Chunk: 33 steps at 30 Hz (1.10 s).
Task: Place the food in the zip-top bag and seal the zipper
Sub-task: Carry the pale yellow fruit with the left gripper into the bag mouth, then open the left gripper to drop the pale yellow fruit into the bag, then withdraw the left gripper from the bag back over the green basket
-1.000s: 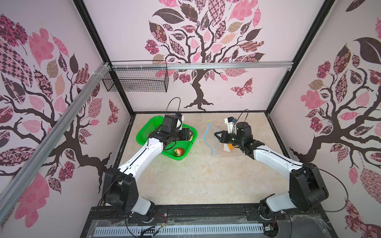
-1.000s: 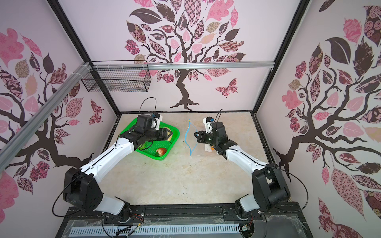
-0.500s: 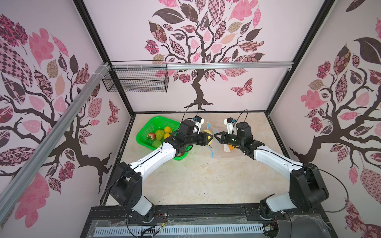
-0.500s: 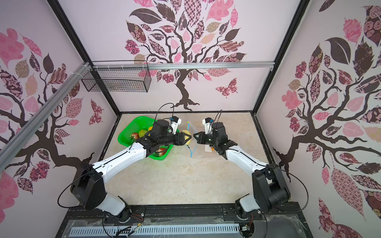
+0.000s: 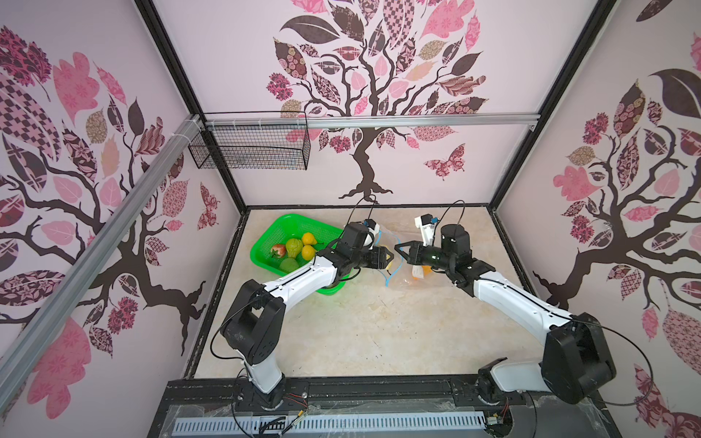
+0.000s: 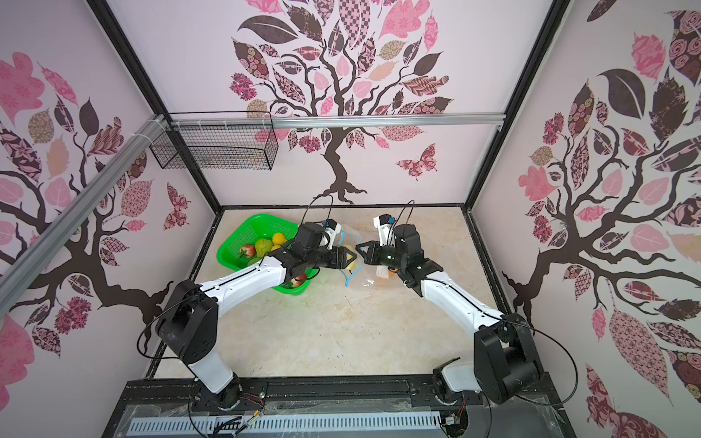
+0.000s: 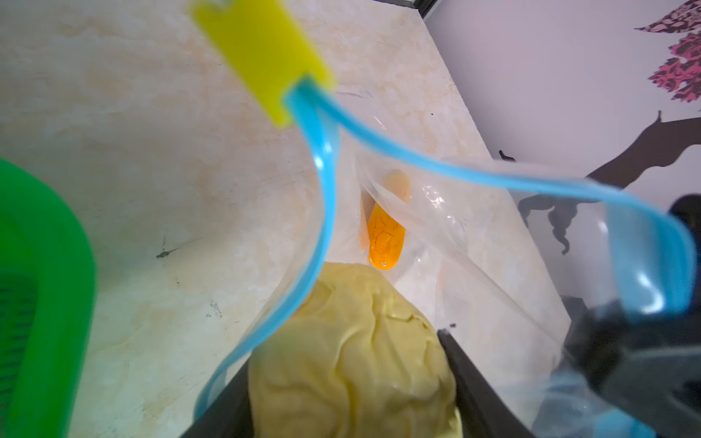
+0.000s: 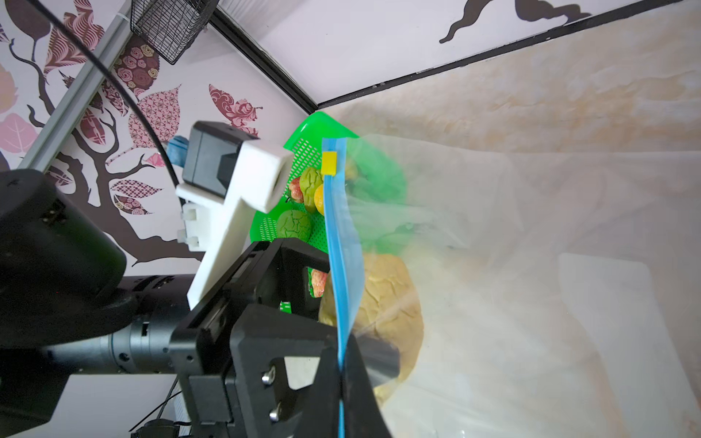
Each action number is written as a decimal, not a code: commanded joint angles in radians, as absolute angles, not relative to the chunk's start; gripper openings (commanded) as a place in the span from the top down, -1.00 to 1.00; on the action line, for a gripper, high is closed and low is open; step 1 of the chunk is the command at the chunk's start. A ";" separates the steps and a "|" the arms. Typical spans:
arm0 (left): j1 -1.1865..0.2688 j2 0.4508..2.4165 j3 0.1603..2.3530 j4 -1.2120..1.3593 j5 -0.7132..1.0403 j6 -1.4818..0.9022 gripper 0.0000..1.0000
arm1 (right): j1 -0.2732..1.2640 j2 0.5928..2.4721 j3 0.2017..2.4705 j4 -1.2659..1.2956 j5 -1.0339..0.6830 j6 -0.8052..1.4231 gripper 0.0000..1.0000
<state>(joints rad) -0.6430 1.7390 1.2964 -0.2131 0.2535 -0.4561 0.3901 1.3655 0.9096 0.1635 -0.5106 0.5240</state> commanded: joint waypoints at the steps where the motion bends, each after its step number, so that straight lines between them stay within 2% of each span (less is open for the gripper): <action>1: -0.659 1.791 1.395 -0.360 0.151 -0.447 -0.13 | 0.386 1.341 0.896 0.193 -0.546 0.543 1.00; 8: -0.660 1.810 1.432 -0.401 0.181 -0.484 -0.46 | 0.387 1.345 0.891 0.193 -0.536 0.537 1.00; 10: -0.660 1.790 1.433 -0.397 0.208 -0.493 -0.68 | 0.387 1.345 0.890 0.192 -0.530 0.535 1.00; 11: -0.658 1.779 1.436 -0.397 0.217 -0.496 -0.70 | 0.387 1.345 0.890 0.190 -0.528 0.534 1.00; 21: -0.631 1.587 1.370 -0.387 0.269 -0.527 -0.73 | 0.387 1.344 0.893 0.178 -0.483 0.520 1.00; 26: -0.517 1.476 1.282 -0.333 0.311 -0.567 -0.71 | 0.387 1.342 0.897 0.185 -0.468 0.521 1.00; 33: -0.322 1.445 1.287 -0.445 0.180 -0.460 -0.73 | 0.386 1.335 0.889 0.199 -0.465 0.519 1.00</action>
